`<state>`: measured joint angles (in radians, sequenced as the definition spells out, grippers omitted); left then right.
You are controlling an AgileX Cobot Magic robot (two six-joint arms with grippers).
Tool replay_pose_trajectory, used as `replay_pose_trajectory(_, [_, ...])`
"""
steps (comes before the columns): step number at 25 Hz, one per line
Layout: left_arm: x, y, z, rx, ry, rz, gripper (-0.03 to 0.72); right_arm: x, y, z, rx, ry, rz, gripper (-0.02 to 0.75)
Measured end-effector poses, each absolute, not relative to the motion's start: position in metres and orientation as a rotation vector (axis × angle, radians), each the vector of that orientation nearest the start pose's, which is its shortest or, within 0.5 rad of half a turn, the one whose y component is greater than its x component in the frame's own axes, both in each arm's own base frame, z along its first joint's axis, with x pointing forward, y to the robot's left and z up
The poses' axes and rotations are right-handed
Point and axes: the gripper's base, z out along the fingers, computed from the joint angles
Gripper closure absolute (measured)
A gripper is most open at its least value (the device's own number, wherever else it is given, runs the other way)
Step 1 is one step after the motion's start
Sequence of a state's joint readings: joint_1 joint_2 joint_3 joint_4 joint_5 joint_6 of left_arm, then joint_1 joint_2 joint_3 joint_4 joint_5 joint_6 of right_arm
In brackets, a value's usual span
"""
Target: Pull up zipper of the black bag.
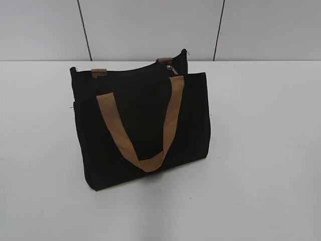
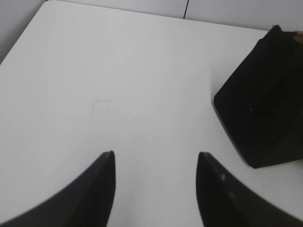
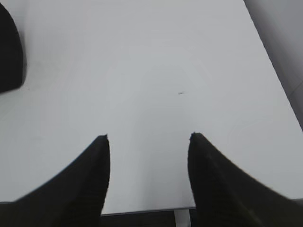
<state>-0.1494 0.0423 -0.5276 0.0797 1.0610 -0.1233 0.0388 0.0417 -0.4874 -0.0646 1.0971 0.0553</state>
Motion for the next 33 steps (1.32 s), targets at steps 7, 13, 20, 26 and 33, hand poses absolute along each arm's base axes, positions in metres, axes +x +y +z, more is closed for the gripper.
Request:
replay_pose_trajectory(7, [-0.0087, 0.007, 0.285, -0.056, 2.009, -0.031, 0.274, -0.0006, -0.0051, 0.2708, 0.09, 2.122, -0.06, 0.323])
replay_pose_trajectory(13, [-0.0094, 0.0069, 0.2847, -0.077, 2.005, -0.017, 0.274, -0.0062, -0.005, 0.2701, 0.096, 2.088, -0.063, 0.323])
replay_pose_trajectory(20, [-0.0094, 0.0069, 0.2847, -0.077, 2.005, -0.017, 0.274, -0.0062, -0.0049, 0.2701, 0.103, 2.088, -0.066, 0.323])
replay_pose_trajectory(26, [-0.0094, 0.0069, 0.2847, -0.077, 2.005, -0.017, 0.274, -0.0062, -0.0049, 0.2701, 0.103, 2.088, -0.066, 0.323])
replay_pose_trajectory(33, [-0.0094, 0.0069, 0.2847, -0.077, 2.005, -0.016, 0.274, -0.0062, -0.0049, 0.2701, 0.103, 2.088, -0.066, 0.323])
